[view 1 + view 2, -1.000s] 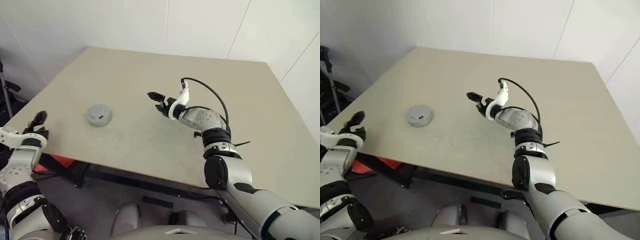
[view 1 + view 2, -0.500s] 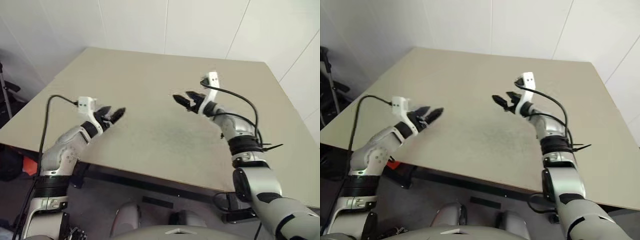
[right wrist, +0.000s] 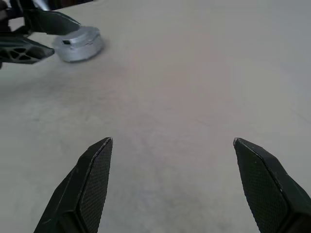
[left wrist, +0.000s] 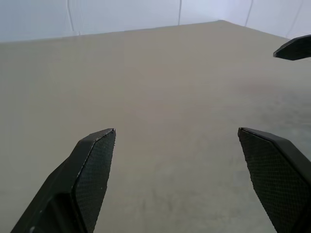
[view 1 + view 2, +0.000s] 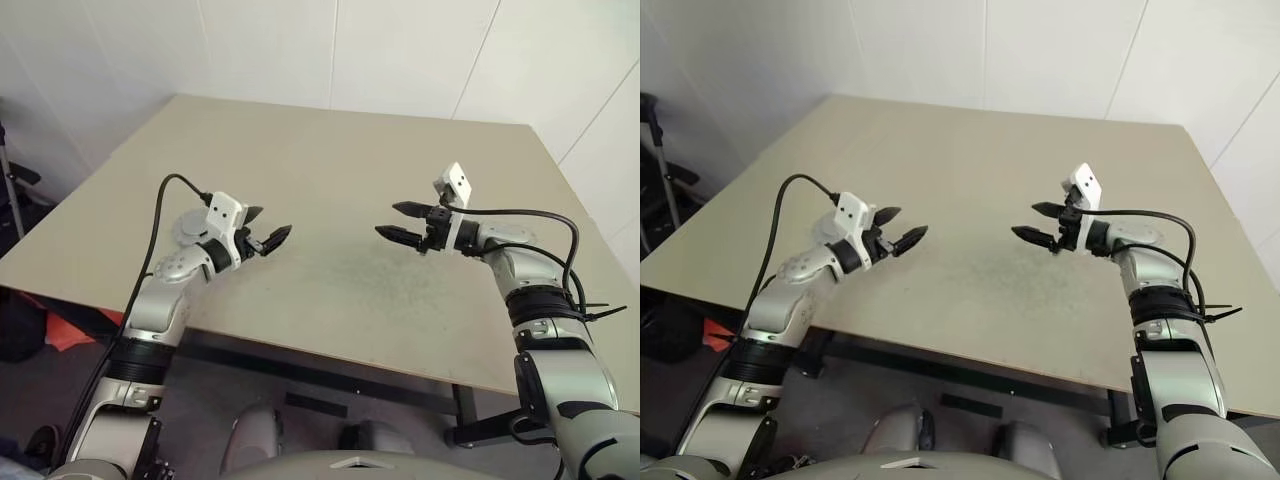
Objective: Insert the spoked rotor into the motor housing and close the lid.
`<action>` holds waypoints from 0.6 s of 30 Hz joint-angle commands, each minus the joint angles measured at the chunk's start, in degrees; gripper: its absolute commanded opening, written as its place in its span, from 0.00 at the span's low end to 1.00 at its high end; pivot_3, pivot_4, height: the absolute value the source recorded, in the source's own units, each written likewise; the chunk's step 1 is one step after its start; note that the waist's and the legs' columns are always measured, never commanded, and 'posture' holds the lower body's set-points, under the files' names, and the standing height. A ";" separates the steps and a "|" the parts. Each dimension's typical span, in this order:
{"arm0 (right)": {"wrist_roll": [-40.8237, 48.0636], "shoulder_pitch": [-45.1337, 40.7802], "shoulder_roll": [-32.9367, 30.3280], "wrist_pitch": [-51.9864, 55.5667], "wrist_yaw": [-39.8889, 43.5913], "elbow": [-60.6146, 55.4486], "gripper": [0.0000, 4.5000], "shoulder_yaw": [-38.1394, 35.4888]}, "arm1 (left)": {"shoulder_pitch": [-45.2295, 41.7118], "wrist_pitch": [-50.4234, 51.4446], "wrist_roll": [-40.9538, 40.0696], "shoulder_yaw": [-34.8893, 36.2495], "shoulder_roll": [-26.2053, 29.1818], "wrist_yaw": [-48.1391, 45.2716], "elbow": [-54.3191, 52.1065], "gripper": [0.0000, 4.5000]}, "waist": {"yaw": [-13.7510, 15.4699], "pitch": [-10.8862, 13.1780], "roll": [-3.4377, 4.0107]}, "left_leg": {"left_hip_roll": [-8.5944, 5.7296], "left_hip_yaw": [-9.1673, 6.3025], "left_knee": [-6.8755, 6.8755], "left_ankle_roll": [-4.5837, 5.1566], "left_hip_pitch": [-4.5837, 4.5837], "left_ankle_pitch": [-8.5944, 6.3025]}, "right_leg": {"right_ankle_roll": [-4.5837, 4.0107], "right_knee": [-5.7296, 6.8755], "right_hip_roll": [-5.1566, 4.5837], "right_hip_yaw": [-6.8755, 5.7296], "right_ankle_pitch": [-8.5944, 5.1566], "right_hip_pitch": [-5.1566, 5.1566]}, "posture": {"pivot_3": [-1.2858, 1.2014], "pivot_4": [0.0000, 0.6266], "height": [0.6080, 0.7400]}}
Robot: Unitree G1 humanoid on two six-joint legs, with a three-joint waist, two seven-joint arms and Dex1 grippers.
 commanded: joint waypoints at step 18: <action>-1.04 0.86 2.86 -3.25 -3.66 -1.99 1.00 0.41 | 1.94 0.22 0.28 3.10 -3.00 1.39 -3.21 0.95 | 0.04 -0.01 0.02 | -0.02 0.00 0.02 0.07 -0.05 0.04 | 0.00 -0.02 -0.02 -0.01 0.01 -0.02 | 0.52 0.00 1.00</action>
